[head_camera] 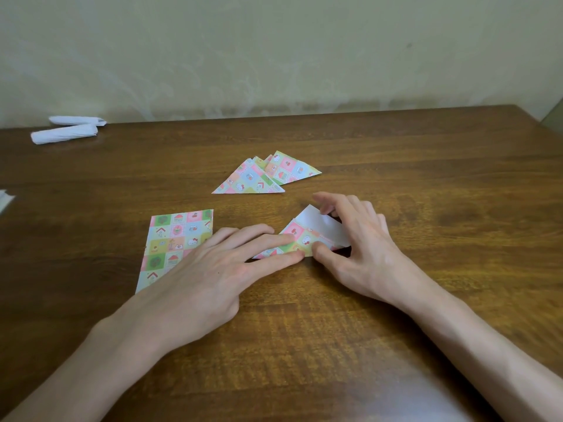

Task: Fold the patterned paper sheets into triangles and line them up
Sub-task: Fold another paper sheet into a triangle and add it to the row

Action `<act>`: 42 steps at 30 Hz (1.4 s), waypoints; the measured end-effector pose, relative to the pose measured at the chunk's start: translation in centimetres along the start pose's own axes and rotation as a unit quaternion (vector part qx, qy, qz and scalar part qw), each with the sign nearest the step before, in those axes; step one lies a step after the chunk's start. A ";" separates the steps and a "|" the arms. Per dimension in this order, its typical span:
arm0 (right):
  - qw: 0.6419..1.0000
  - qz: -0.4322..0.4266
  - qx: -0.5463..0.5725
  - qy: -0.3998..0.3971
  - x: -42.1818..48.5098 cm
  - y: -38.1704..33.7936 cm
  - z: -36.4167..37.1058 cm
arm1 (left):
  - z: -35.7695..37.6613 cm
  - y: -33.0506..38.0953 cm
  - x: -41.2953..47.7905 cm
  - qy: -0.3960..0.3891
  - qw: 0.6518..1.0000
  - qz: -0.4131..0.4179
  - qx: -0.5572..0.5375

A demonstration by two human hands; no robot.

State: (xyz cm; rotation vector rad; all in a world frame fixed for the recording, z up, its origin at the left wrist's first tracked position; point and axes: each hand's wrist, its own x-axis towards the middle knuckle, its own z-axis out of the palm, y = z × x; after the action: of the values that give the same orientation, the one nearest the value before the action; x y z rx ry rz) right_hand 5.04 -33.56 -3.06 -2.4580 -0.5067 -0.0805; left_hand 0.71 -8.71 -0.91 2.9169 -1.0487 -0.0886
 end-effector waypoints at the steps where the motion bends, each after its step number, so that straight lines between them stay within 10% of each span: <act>1: 1.000 -0.004 -0.002 -0.005 0.0 0.1 -0.1 | 0.0 0.0 0.0 -0.002 1.000 -0.002 0.000; 42: 0.989 0.015 0.125 -0.080 0.3 0.8 -2.4 | -0.5 1.2 0.3 -0.036 0.998 -0.044 -0.013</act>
State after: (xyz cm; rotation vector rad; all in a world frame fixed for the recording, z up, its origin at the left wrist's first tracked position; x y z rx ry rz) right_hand 5.72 -35.41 -1.53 -2.2358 -0.5143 0.1844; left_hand 0.18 -9.82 -0.32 2.9562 -0.9203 -0.2088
